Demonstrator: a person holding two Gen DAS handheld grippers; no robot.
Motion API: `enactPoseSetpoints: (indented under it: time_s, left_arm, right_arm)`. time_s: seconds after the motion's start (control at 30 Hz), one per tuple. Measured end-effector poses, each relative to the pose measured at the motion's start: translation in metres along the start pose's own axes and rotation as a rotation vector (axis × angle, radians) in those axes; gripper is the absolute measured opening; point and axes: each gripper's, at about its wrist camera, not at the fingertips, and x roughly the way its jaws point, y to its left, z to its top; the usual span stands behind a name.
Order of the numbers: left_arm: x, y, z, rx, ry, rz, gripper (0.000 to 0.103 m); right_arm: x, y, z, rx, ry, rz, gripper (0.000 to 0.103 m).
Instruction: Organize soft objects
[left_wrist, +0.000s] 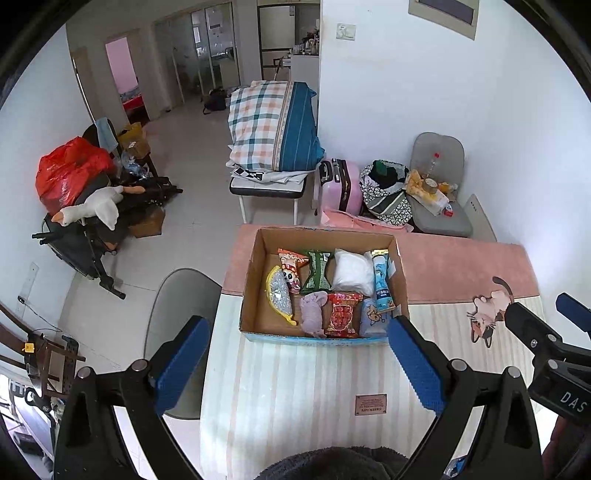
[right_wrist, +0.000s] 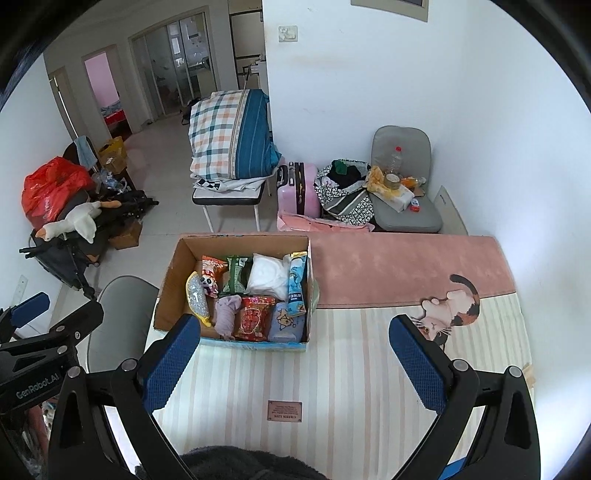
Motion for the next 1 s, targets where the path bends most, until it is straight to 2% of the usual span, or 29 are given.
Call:
enactPoseSetpoints:
  time_s: [0.37,1.0]
  left_arm:
    - [0.0016,-0.0001,-0.0014,-0.009,0.016,-0.021,0.102]
    - [-0.0024,0.0028,0.0008,-0.014,-0.016,0.023,0.102]
  right_arm:
    - [0.0020,-0.0012,-0.0029,0.002,-0.005,-0.019,0.103]
    - [0.0005,-0.0047,-0.0055,0.008,-0.014,-0.028,0.103]
